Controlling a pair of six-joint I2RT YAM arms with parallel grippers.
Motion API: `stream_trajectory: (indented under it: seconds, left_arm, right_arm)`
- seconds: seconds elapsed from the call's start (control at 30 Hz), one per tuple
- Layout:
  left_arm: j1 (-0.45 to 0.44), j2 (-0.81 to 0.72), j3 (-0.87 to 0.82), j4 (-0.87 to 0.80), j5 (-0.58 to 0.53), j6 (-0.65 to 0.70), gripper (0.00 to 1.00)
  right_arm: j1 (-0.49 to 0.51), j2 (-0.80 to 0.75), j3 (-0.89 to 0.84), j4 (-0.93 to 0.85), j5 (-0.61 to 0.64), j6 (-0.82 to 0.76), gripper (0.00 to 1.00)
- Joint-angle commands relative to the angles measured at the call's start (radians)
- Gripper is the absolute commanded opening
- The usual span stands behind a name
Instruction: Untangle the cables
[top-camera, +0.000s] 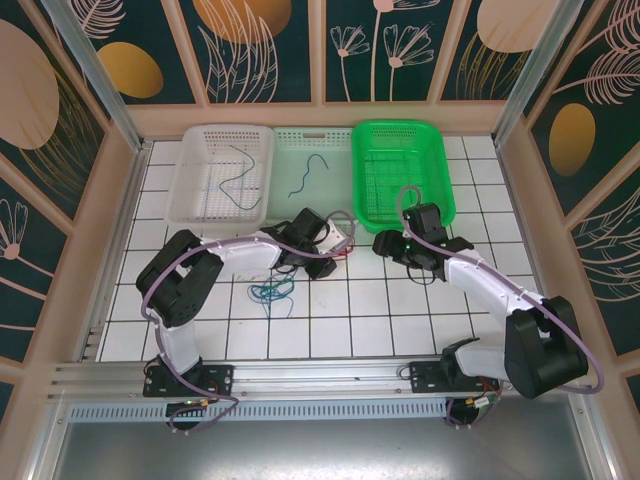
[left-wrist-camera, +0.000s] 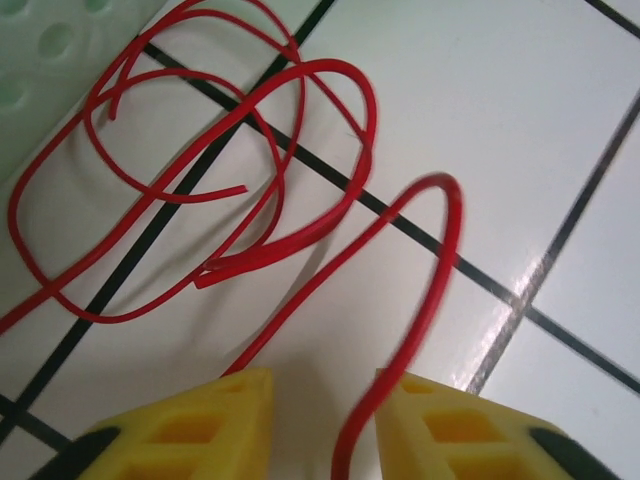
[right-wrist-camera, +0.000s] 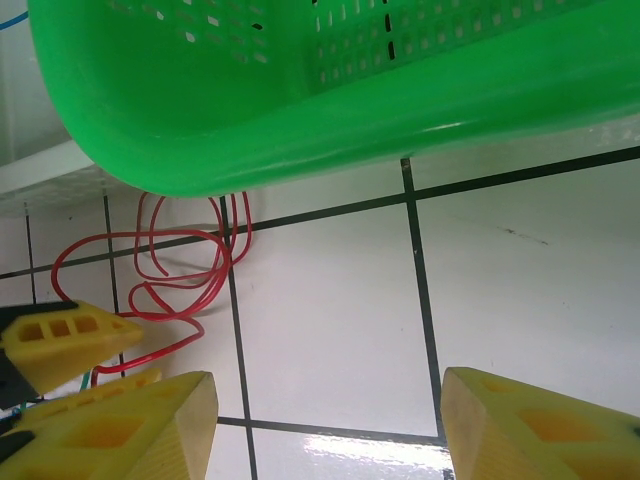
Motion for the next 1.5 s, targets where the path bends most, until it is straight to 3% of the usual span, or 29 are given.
stream_trajectory:
  seconds: [0.0, 0.13, 0.67, 0.97, 1.13, 1.47]
  left_arm:
    - [-0.005, 0.0, 0.02, 0.002, 0.032, -0.007, 0.16]
    - [-0.008, -0.063, -0.03, 0.09, 0.103, -0.05, 0.0]
    - [-0.007, -0.241, -0.154, 0.297, 0.521, -0.22, 0.0]
    - [-0.008, -0.259, -0.185, 0.484, 0.569, -0.341, 0.0]
    - [-0.007, -0.273, -0.204, 0.585, 0.489, -0.399, 0.0]
    - [0.005, -0.205, -0.176, 0.731, 0.615, -0.587, 0.0]
  right_arm:
    - [-0.01, -0.013, -0.011, 0.007, -0.003, -0.017, 0.62]
    - [-0.013, -0.02, -0.023, 0.012, -0.001, -0.015, 0.62]
    - [-0.018, 0.061, -0.045, 0.181, -0.065, 0.075, 0.67]
    - [-0.026, -0.034, -0.081, 0.119, -0.037, 0.035, 0.56]
    - [-0.092, -0.167, -0.143, 0.114, -0.095, 0.031, 0.54]
    - [-0.091, -0.361, -0.135, 0.116, -0.011, -0.191, 0.67]
